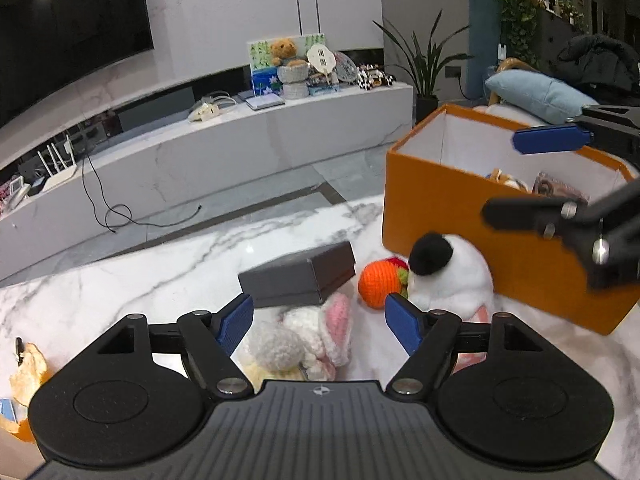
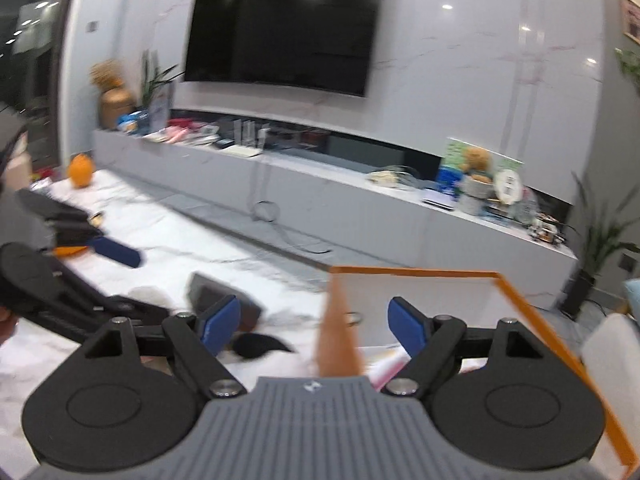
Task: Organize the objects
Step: 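Move both open grippers back over the plush toys on the table, then grasp the cream knitted bunny with the left gripper while the right grasps the white striped plush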
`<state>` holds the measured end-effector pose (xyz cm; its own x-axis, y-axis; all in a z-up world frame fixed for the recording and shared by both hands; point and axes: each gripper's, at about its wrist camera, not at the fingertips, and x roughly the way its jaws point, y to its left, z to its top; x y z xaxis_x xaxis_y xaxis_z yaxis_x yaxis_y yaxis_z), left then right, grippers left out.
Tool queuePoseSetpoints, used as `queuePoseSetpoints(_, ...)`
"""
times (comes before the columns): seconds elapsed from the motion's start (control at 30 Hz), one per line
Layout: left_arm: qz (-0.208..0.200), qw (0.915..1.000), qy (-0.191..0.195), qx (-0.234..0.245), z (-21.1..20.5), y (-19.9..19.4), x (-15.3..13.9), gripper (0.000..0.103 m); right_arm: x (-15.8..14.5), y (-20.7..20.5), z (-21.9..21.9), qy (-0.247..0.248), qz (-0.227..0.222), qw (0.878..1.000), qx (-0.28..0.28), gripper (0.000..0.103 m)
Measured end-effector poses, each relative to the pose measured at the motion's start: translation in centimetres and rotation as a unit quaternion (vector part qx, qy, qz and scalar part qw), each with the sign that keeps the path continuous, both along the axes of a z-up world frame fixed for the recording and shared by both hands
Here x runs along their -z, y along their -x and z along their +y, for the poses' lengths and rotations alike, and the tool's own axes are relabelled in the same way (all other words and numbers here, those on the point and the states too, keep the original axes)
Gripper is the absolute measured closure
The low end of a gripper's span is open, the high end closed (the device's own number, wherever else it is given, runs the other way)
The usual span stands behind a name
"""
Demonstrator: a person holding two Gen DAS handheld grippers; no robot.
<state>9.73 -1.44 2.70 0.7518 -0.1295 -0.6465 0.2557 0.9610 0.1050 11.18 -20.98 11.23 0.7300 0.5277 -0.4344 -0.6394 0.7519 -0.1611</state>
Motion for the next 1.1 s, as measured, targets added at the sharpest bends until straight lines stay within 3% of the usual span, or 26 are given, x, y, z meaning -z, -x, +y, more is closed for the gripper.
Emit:
queuePoseSetpoints(0.13,0.019,0.9998,-0.006,-0.002,0.3,-0.3,1.1,0.016,2.1,0.9,2.2,0.040,0.003,0.999,-0.022,0.021)
queuePoseSetpoints(0.37,0.018,0.9997,-0.012,-0.009,0.7,-0.7,2.2,0.013,5.9,0.6,3.9,0.110,0.017,0.993,-0.022,0.020)
queuePoseSetpoints(0.5,0.023,0.9996,-0.011,-0.010,0.8,-0.7,2.7,0.013,8.2,0.8,5.4,0.156,-0.002,0.988,-0.020,0.019)
queuePoseSetpoints(0.57,0.021,0.9996,-0.015,-0.010,0.8,-0.7,2.9,0.012,8.9,0.8,5.6,0.165,-0.009,0.986,-0.019,0.014)
queuePoseSetpoints(0.87,0.031,0.9990,-0.030,-0.016,1.2,-0.9,3.6,0.009,10.6,1.2,6.2,0.204,-0.036,0.978,0.005,0.007)
queuePoseSetpoints(1.1,0.037,0.9984,-0.040,-0.011,0.9,-0.9,3.6,0.009,10.7,1.4,6.1,0.217,-0.034,0.976,-0.001,0.010)
